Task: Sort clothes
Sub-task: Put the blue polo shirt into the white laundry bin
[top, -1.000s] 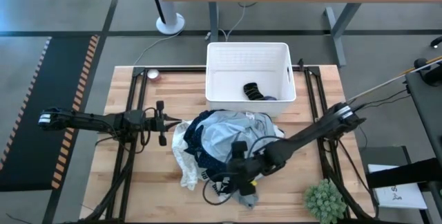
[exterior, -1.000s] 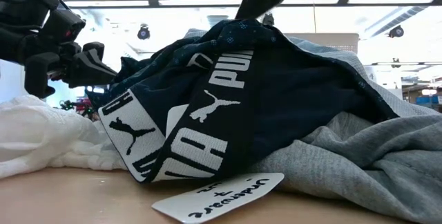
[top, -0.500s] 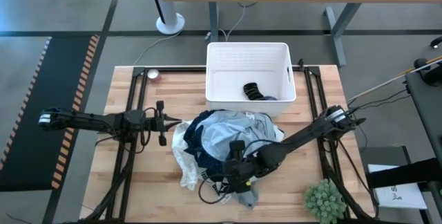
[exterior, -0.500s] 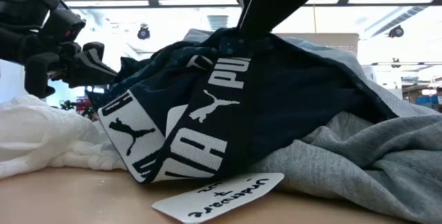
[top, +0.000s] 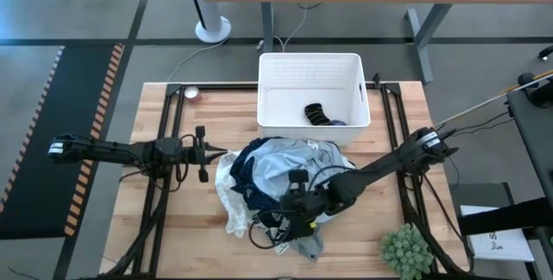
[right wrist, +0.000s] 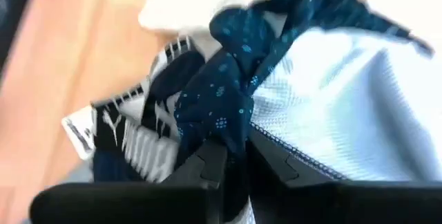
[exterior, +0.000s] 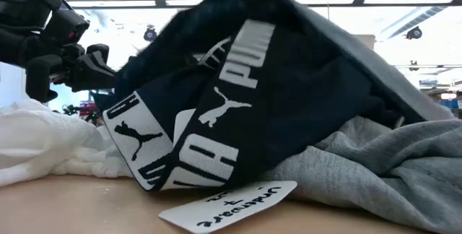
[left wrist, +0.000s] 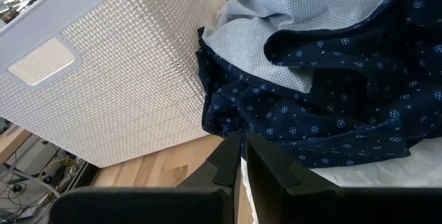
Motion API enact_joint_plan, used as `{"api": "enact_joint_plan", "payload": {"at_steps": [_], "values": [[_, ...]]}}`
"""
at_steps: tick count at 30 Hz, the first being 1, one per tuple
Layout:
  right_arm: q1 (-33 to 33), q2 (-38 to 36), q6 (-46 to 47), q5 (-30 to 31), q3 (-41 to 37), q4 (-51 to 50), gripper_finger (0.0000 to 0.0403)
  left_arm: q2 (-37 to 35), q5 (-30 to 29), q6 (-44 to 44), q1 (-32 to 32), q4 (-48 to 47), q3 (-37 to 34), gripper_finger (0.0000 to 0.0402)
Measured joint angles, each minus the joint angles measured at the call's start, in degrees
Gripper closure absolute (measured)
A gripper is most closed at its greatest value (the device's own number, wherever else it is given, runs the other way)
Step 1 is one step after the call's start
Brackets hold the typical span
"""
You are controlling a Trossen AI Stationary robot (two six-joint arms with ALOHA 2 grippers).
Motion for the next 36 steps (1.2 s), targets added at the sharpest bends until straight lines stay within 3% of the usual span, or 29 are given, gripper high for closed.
{"api": "enact_joint_plan", "payload": {"at_steps": [13,27,31,36], "values": [[0.35,-2.69,-11.45,9.89,18.95,-7.94,0.0401,0.00,0.00,0.00,-0.02,0.01,0.00,0.0390],[-1.87,-2.69,-27.17,27.35,39.80,-11.24,0.0402,-0.01,0.00,0.00,-0.01,0.02,0.00,0.0390],[-3.89,-2.79,-32.89,31.23,43.89,-8.81,0.0403,0.00,0.00,0.00,0.00,0.02,0.00,0.0390],[-6.39,-4.69,-45.87,36.26,43.77,2.61,0.0403,0.00,0.00,0.00,0.00,0.05,0.00,0.0390]]}}
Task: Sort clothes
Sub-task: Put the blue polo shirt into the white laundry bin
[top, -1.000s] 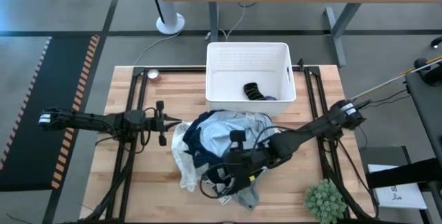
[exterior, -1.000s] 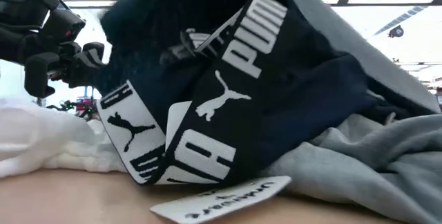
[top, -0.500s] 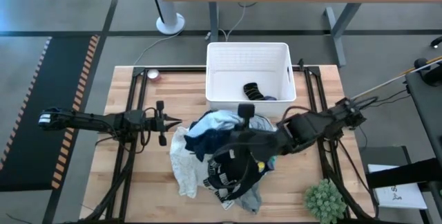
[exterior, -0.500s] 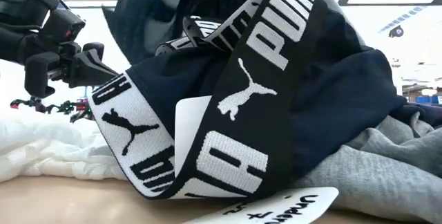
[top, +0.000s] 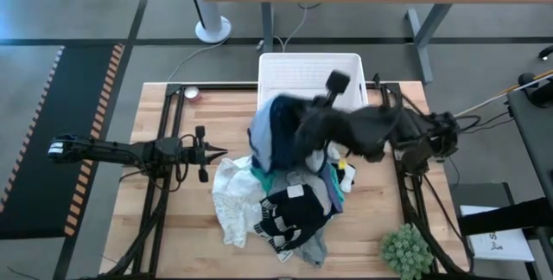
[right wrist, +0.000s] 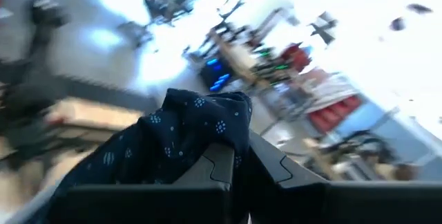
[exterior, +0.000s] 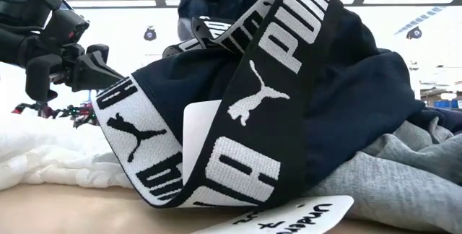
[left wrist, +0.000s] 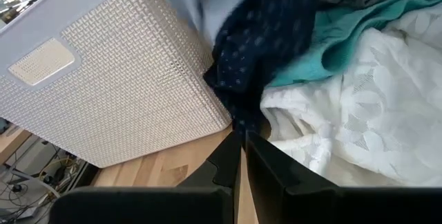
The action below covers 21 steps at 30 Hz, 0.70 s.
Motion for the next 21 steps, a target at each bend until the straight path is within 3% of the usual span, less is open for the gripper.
{"api": "enact_joint_plan", "payload": {"at_steps": [9,21], "values": [[-5.69,-3.33,-19.33,2.06,0.07,22.15,0.0403,0.00,0.00,0.00,-0.02,-0.04,0.00,0.0390],[-20.07,-6.12,-20.80,2.75,0.02,25.11,0.0403,0.00,0.00,0.00,0.00,-0.02,0.00,0.0390]]}}
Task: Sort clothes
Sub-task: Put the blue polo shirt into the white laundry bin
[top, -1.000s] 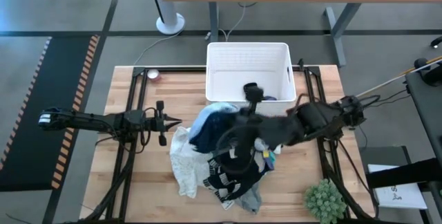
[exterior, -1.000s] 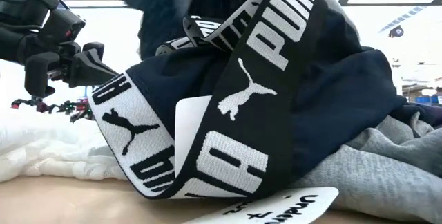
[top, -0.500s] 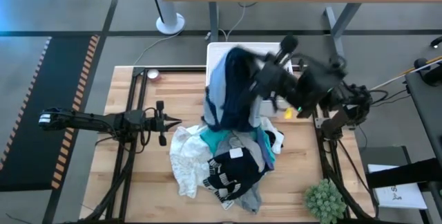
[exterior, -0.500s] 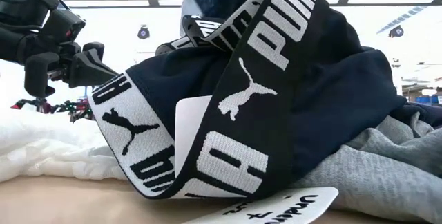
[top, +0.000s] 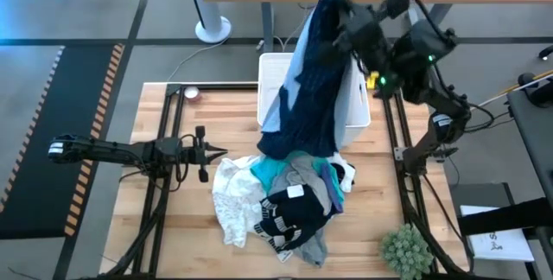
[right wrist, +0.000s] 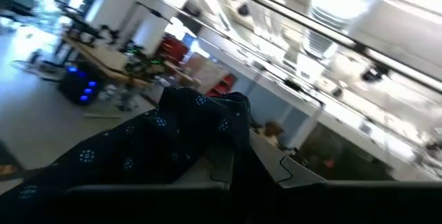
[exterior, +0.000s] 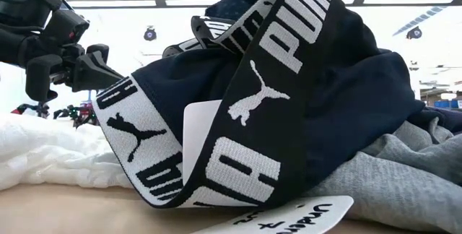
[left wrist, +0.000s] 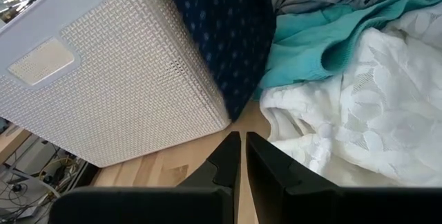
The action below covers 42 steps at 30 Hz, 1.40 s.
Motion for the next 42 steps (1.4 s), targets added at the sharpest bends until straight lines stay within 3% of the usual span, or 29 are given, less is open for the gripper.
{"api": "enact_joint_plan", "payload": {"at_steps": [10,20,31,36,42], "values": [[-11.91,1.02,7.65,-1.49,0.00,-6.58,0.0403,0.00,-0.02,0.00,0.00,0.00,0.00,0.0390],[-23.00,5.69,32.03,-15.92,0.00,-32.23,0.0403,0.00,-0.01,0.00,0.00,-0.02,0.00,0.0390],[-29.07,12.82,42.69,-25.86,0.00,-48.79,0.0400,0.00,0.00,0.00,-0.01,-0.04,0.00,0.0390],[-29.14,15.23,45.46,-28.09,0.00,-52.87,0.0365,0.00,0.00,0.00,-0.02,-0.02,0.00,0.0390],[-29.08,16.76,46.98,-29.10,0.00,-57.14,0.0277,0.00,0.00,0.00,0.00,-0.02,0.00,0.0390]]}}
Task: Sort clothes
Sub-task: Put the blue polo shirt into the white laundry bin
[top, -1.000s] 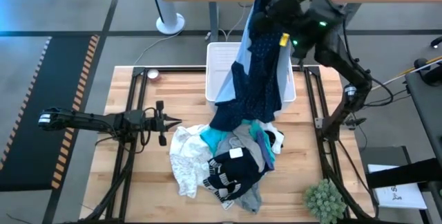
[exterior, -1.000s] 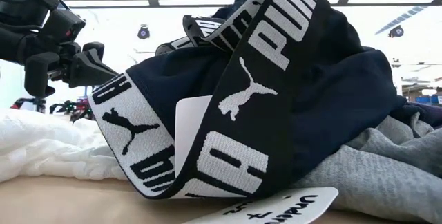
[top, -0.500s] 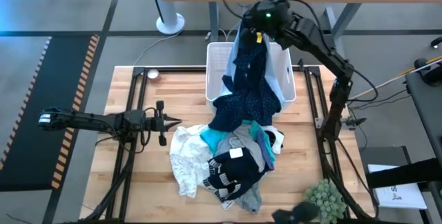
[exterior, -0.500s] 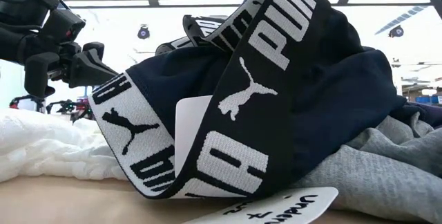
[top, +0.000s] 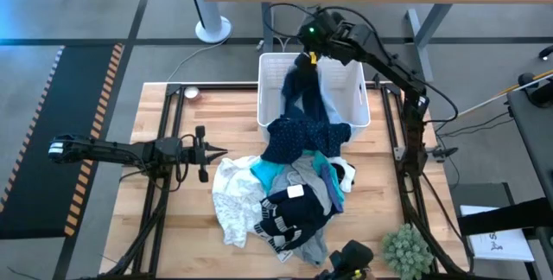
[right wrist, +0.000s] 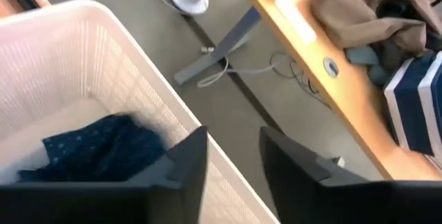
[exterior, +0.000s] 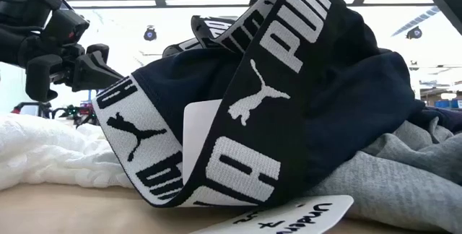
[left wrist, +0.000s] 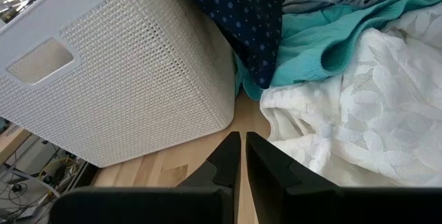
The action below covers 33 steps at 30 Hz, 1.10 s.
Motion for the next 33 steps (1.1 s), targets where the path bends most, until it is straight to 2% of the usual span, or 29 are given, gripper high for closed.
{"api": "enact_joint_plan", "payload": {"at_steps": [6,10,14,21,23,33], "values": [[0.21,-0.34,0.98,-0.27,0.00,-4.43,0.0195,0.00,0.00,0.00,0.00,0.02,0.00,0.0390],[1.05,-2.43,-1.09,-6.58,0.00,-9.52,0.0181,0.00,0.00,0.00,-0.01,0.01,0.00,0.0390],[3.79,-5.21,-4.64,-8.55,0.00,-13.02,0.0218,0.00,0.00,0.00,-0.01,0.02,0.00,0.0390],[12.68,-10.02,-9.48,-8.66,0.00,-14.01,0.0367,0.00,0.00,0.00,0.00,0.02,0.00,0.0390],[16.03,-10.94,-10.61,-8.57,0.00,-14.03,0.0393,0.00,0.00,0.00,-0.02,0.00,0.00,0.0390],[33.07,-10.48,-8.77,-8.51,-0.43,-17.81,0.0374,0.00,0.00,0.00,-0.01,0.00,0.00,0.0390]]}}
